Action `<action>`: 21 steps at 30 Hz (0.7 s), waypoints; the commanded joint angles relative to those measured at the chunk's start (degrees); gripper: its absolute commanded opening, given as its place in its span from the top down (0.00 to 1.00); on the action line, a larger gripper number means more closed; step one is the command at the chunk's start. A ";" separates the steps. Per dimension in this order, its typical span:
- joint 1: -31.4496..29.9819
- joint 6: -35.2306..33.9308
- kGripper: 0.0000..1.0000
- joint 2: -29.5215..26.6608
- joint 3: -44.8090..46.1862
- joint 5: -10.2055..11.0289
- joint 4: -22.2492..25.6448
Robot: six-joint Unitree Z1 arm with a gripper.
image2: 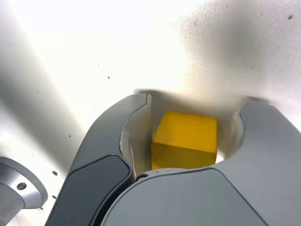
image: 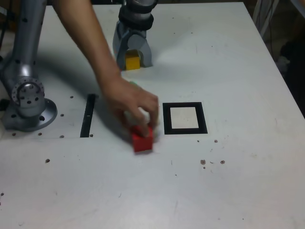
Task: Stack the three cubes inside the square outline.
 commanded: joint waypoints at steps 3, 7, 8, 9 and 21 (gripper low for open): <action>0.14 0.30 0.73 0.26 -0.33 -0.29 -0.25; 0.14 0.62 0.78 0.19 -0.29 -0.85 -0.38; 0.14 0.70 0.79 0.10 -0.25 -0.99 -0.42; 0.13 0.77 0.80 -0.02 -0.21 -1.12 -0.44; -5.07 -1.84 0.83 -7.69 -2.61 0.02 4.01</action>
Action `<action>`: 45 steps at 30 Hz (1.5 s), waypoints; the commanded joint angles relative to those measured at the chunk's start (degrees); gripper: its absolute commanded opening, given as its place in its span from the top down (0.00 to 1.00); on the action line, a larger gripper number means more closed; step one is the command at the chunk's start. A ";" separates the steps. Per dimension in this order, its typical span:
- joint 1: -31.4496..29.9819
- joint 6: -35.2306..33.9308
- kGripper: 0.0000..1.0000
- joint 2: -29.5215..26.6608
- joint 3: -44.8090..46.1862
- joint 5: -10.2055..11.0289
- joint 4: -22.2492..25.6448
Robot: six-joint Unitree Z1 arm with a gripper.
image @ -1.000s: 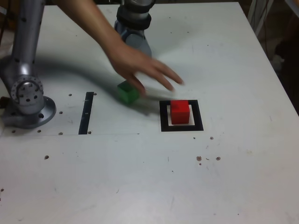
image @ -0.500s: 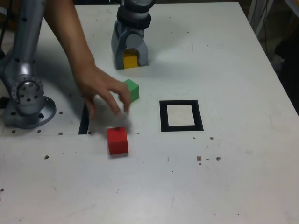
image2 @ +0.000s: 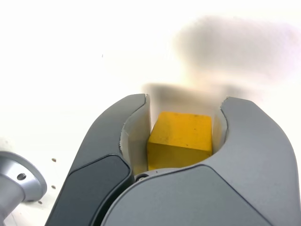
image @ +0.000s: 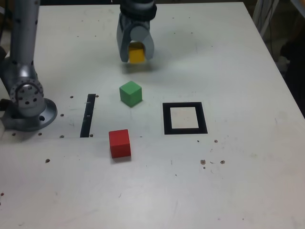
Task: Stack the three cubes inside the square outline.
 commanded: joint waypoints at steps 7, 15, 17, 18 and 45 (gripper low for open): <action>-12.33 -6.70 0.83 -7.24 -5.58 1.03 10.92; -29.90 -16.92 0.83 -4.51 -13.06 -1.10 16.57; -32.54 -18.61 0.83 -2.80 -14.71 -1.90 16.94; -33.50 -19.21 0.83 -1.84 -15.48 -2.37 16.95; -38.35 -23.91 0.83 5.80 -19.86 -6.15 16.58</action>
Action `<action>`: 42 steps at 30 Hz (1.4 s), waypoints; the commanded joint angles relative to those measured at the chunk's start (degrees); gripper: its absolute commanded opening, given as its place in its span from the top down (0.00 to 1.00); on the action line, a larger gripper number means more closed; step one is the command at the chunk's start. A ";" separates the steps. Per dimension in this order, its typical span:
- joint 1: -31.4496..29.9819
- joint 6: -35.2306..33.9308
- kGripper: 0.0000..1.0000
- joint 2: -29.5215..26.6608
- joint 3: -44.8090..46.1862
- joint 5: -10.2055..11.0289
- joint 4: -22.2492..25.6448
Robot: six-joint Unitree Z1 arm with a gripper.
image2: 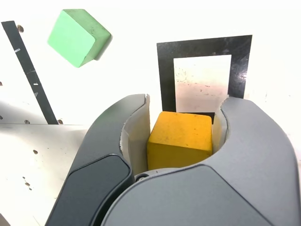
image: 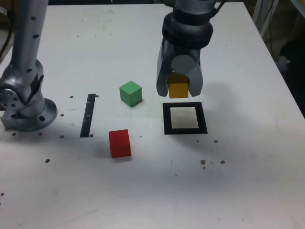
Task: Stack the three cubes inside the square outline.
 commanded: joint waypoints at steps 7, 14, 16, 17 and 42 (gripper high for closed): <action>-0.09 -0.10 0.82 2.77 -0.06 -0.45 -0.80; -0.05 0.06 0.82 4.34 0.13 -0.65 -1.58; 0.06 0.13 0.82 4.54 0.50 -0.77 -2.00; 0.14 0.17 0.81 4.62 0.75 -0.94 -2.25; 0.92 1.57 0.01 1.97 7.76 -4.49 -14.81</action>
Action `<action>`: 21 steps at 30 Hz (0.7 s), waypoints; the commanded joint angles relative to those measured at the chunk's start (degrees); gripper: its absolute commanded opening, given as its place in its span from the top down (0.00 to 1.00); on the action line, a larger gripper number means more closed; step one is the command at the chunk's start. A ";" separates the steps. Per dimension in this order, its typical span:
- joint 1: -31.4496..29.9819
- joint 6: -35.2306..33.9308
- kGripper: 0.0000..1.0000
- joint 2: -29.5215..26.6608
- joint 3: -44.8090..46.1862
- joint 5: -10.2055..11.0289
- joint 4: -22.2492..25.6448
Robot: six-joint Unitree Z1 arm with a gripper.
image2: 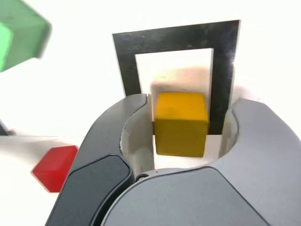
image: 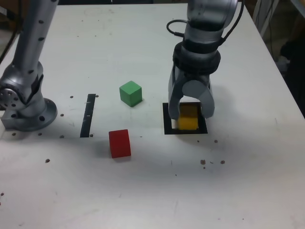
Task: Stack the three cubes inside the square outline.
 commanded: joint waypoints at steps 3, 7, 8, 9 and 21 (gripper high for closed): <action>0.15 0.05 0.01 -1.96 1.17 0.16 -1.14; 0.19 -0.07 0.01 -2.53 1.64 0.51 -0.94; 0.21 -0.11 0.01 -2.58 1.71 0.59 -0.90; 0.22 -0.13 0.01 -2.60 1.75 0.64 -0.87; 0.23 -0.18 0.01 -2.95 2.01 1.12 -0.37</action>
